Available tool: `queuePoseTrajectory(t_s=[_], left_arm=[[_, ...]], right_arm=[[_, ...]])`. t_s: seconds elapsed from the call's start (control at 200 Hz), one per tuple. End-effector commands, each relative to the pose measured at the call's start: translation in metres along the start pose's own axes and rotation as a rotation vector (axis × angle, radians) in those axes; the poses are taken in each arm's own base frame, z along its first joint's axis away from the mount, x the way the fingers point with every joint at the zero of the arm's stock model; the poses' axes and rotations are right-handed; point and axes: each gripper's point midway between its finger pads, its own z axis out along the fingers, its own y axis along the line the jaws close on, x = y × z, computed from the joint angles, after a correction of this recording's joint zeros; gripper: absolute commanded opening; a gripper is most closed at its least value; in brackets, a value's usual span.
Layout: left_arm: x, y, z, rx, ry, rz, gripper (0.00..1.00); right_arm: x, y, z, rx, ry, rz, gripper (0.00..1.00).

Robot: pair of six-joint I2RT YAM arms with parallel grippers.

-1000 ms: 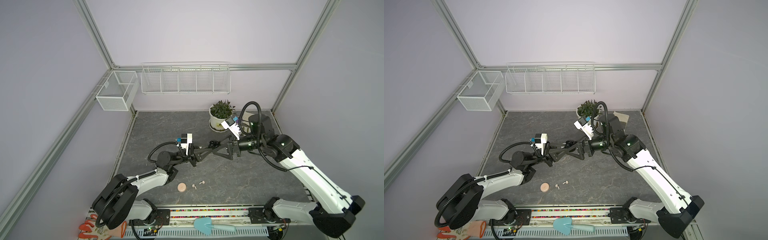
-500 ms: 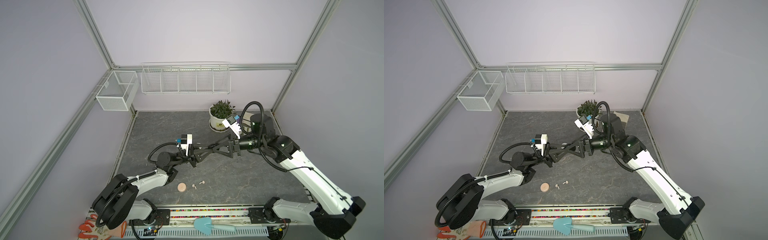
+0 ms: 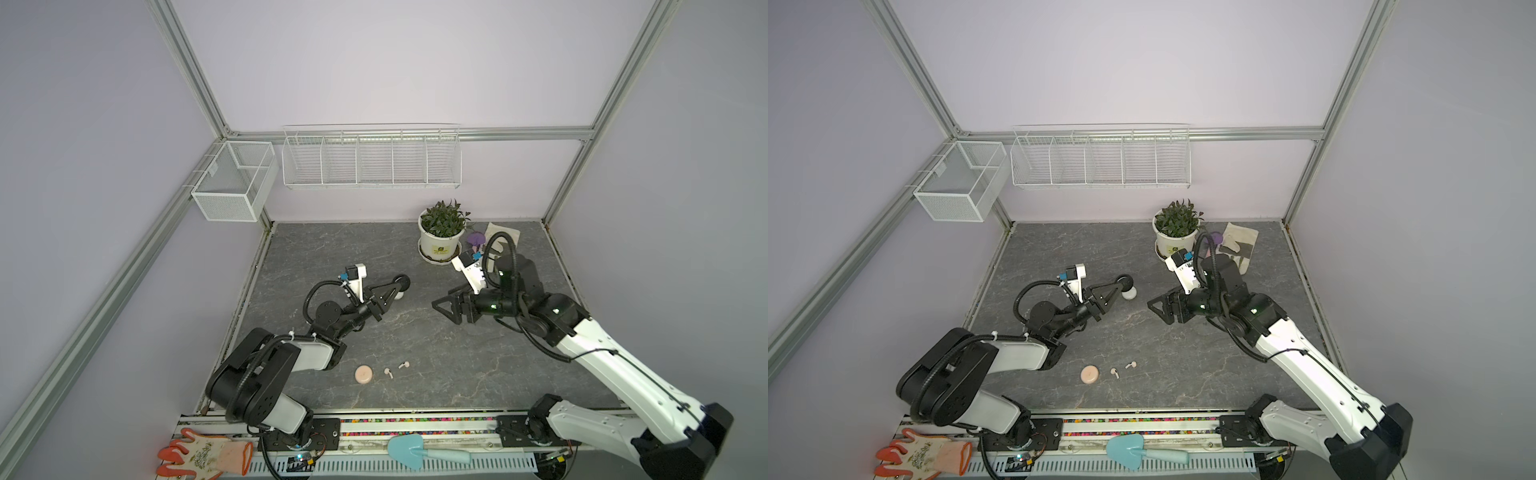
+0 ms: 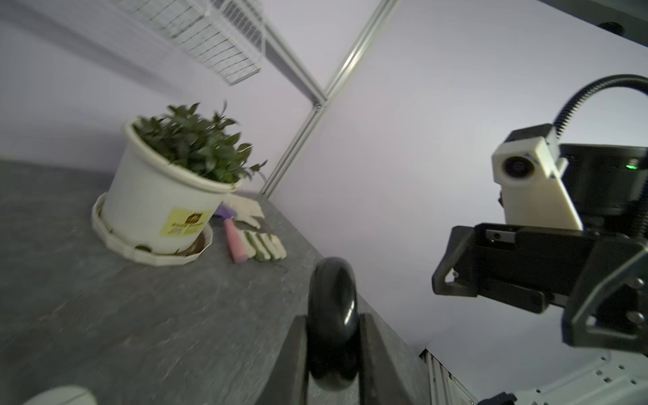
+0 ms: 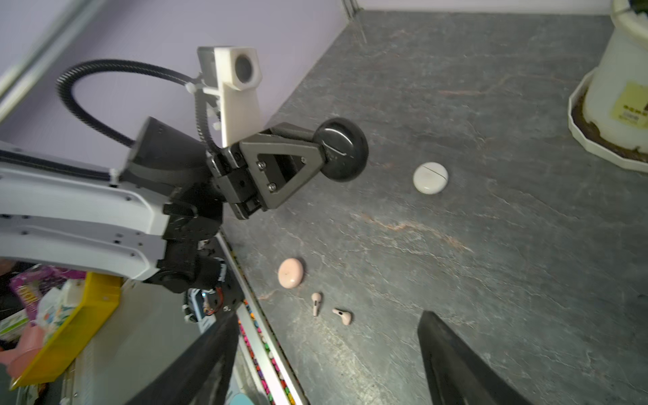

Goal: Insert wireless bluetooth earbuds into charging case
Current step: Close the charging case, then place the charging case at the center of the table.

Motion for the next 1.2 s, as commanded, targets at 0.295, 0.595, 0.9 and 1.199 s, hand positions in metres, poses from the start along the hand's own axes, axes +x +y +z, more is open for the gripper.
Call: queuePoseTrajectory(t_s=[0.295,0.595,0.9,1.199], left_arm=[[0.013,0.137,-0.021,-0.408,0.024,-0.282,0.0],[0.032,0.167,-0.031,-0.597,0.112,-0.341,0.0],[0.048,0.178,-0.029,-0.657,0.161,-0.378,0.0],[0.052,0.182,-0.021,-0.644,0.161,-0.395,0.0]], right_arm=[[0.014,-0.05,0.087,0.098,0.105,-0.035,0.81],[0.013,-0.059,0.095,0.106,0.115,-0.027,0.81],[0.016,-0.064,0.095,0.112,0.137,-0.024,0.81],[0.016,-0.063,0.095,0.106,0.14,-0.019,0.81]])
